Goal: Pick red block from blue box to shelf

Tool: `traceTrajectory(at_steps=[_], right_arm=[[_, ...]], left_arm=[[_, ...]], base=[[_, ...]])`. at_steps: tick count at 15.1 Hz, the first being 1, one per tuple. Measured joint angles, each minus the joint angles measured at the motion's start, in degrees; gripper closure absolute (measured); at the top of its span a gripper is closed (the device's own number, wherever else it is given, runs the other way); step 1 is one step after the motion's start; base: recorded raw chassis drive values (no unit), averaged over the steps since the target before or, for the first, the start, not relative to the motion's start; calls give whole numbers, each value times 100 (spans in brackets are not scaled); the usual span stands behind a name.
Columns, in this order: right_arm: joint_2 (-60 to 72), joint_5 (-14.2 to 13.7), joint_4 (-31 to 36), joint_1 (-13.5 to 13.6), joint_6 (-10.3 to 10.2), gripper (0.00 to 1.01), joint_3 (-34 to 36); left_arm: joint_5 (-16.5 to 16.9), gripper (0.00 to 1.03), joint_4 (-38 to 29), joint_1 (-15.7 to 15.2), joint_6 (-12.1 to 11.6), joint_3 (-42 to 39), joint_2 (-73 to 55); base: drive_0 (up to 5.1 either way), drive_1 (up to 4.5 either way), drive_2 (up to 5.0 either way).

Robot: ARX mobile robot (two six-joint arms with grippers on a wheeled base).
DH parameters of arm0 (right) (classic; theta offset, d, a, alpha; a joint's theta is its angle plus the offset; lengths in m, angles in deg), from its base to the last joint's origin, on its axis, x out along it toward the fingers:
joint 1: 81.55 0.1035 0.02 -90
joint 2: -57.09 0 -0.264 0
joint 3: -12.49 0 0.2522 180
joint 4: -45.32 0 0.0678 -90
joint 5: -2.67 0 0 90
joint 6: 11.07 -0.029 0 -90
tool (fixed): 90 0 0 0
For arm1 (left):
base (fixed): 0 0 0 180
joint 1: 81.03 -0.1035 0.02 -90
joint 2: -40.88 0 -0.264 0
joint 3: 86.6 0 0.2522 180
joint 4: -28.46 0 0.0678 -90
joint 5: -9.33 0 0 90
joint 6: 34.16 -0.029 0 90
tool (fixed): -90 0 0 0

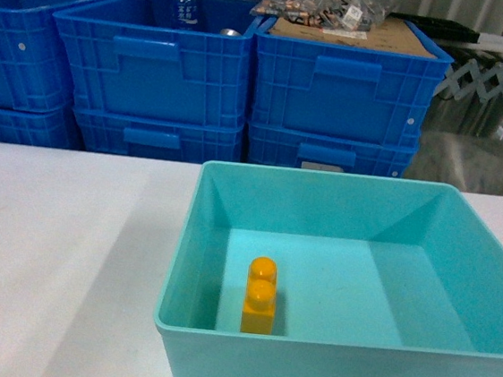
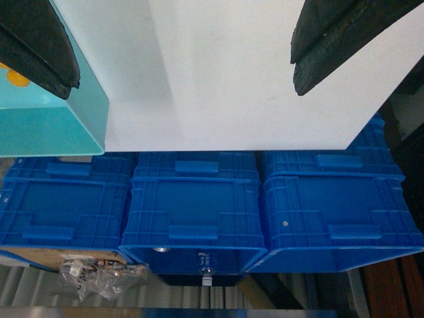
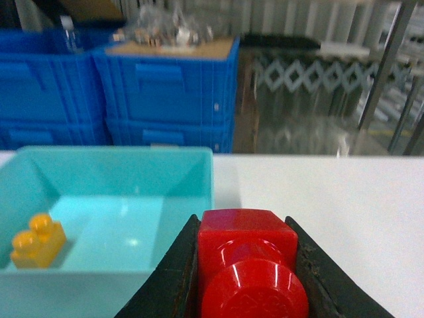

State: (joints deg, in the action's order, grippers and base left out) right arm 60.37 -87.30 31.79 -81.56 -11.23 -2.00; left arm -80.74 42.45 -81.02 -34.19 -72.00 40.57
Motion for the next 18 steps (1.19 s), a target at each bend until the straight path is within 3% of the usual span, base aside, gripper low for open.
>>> traceTrajectory(at_steps=[18], right_arm=[[-304, -2, -55, 0, 0, 73, 0]], left_arm=[[4, 5, 0, -2, 0, 0, 0]], base=[[-25, -25, -25]])
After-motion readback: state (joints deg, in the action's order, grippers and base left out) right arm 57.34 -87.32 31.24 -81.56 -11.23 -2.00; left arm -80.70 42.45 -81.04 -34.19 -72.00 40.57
